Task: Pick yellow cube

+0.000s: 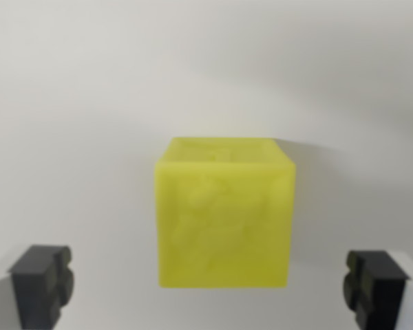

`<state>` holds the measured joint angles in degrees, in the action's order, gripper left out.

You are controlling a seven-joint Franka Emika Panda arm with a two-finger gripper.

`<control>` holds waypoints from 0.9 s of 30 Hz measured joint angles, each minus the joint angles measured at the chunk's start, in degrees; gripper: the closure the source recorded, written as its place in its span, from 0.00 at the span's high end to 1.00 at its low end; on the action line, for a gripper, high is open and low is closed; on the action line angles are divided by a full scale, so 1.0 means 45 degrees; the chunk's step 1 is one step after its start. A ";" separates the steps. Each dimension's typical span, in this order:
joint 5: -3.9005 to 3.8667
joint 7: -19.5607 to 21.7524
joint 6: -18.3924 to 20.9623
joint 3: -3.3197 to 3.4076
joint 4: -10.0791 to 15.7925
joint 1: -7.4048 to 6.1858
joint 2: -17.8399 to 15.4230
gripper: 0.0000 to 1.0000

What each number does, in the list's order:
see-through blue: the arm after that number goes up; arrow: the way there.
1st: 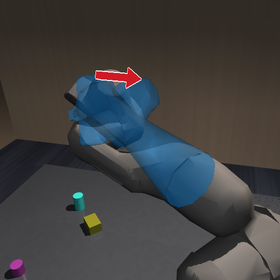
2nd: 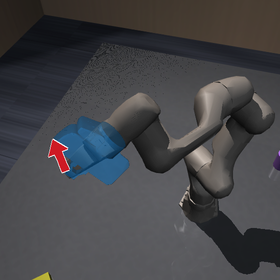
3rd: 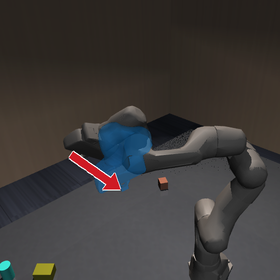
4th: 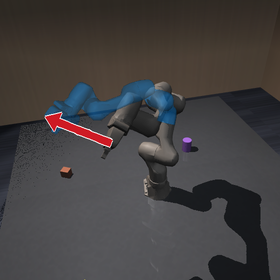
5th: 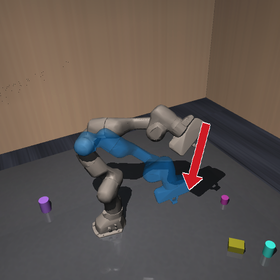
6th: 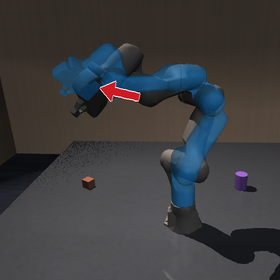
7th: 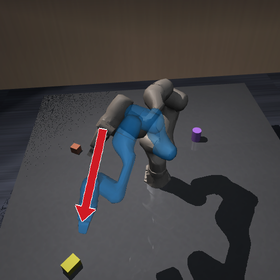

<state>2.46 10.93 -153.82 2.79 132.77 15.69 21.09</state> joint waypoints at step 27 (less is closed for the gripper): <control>0.0335 -0.0885 -0.1516 -0.0008 -0.0203 0.0185 0.1751 1.00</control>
<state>3.97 6.95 -160.64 2.75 131.85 16.52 28.97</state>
